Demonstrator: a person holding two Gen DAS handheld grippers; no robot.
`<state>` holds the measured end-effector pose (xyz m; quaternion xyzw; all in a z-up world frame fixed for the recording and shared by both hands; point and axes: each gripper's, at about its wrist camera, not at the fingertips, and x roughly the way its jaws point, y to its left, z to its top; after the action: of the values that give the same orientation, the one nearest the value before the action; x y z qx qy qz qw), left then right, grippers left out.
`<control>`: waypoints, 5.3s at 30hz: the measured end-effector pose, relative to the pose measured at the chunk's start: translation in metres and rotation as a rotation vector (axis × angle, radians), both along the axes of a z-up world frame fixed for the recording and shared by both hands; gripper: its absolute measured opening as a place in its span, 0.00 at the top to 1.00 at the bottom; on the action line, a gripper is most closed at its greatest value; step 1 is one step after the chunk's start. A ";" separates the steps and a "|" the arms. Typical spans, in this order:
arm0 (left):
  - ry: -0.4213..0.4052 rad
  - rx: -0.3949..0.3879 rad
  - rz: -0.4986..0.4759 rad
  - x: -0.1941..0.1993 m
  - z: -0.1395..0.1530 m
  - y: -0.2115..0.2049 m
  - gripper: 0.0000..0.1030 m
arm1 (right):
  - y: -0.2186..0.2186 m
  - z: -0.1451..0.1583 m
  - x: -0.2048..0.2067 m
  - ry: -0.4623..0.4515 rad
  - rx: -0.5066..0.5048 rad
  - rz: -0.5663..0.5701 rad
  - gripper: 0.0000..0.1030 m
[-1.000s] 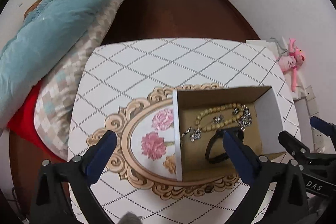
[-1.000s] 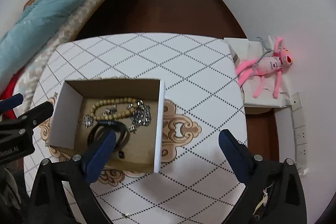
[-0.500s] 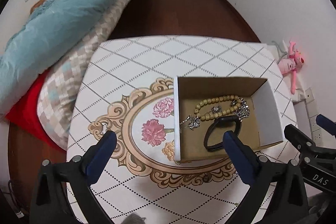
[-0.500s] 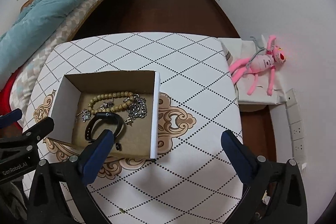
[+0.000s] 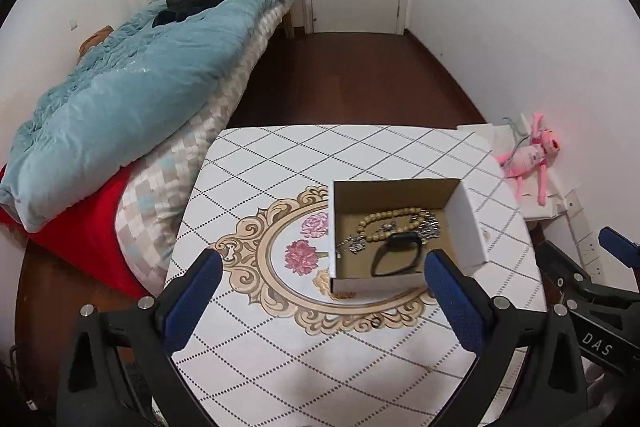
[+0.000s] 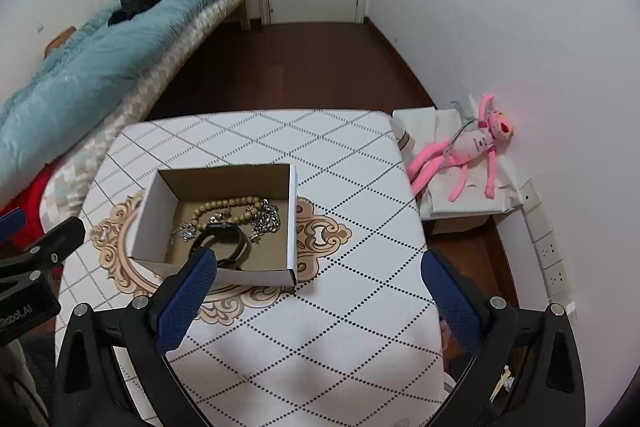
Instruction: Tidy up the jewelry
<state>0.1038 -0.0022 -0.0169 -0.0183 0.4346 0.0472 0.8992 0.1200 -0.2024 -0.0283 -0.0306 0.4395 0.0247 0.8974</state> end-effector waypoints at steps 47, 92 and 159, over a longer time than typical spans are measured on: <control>0.317 0.041 0.083 -0.037 -0.159 0.033 0.00 | 0.045 -0.161 -0.071 0.178 0.071 0.135 0.98; 0.033 -0.066 -0.207 -0.004 -0.065 -0.043 0.90 | -0.022 -0.076 -0.031 0.003 0.272 -0.019 0.98; 0.069 -0.008 0.032 0.008 -0.010 0.002 0.00 | -0.010 -0.020 0.010 0.071 0.015 -0.019 0.01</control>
<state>0.1114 0.0000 -0.0274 -0.0274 0.4653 0.0603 0.8827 0.1303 -0.2122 -0.0483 -0.0189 0.4711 0.0207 0.8816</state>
